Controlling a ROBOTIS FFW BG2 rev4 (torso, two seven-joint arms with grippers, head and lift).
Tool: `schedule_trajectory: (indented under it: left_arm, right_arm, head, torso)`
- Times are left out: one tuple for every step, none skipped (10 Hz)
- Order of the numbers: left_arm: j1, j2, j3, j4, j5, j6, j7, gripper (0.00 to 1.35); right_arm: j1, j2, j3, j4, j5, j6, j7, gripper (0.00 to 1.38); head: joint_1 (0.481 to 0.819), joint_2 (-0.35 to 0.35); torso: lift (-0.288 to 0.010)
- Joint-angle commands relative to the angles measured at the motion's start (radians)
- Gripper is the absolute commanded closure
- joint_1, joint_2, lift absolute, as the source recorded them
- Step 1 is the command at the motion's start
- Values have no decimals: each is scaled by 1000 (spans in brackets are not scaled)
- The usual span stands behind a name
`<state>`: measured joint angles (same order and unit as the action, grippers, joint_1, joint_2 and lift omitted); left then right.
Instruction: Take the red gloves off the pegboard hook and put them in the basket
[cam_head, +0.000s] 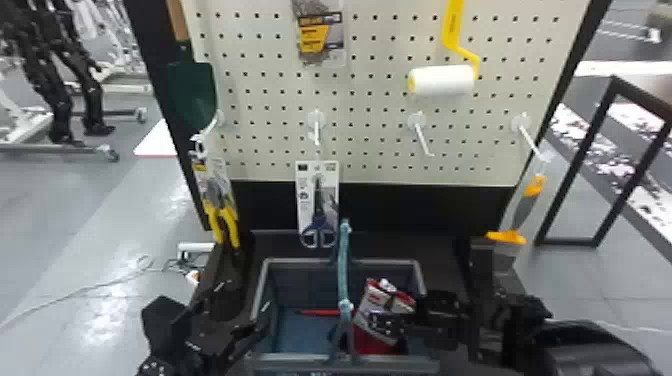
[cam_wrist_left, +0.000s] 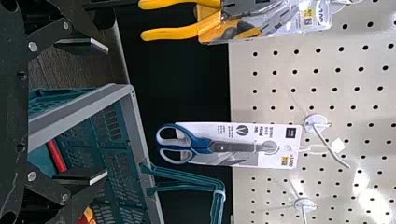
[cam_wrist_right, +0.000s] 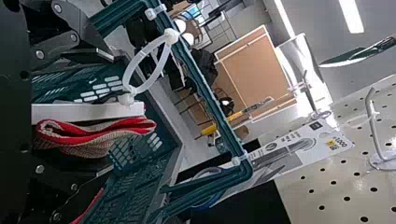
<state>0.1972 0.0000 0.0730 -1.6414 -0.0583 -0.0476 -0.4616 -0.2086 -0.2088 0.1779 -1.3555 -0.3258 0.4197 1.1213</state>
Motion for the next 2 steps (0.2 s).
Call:
schedule_trajectory:
  left_arm:
    - [-1, -3, -1, 0, 0, 2, 0, 354]
    - [-1, -3, -1, 0, 0, 0, 0, 354]
  right_arm:
    - [-2, 0, 0, 1, -2, -2, 0, 452]
    - [-3, 0, 0, 1, -4, -4, 0, 452]
  head:
    - [549, 0]
    - [549, 0]
  torso:
    - [-100]
    - [-100]
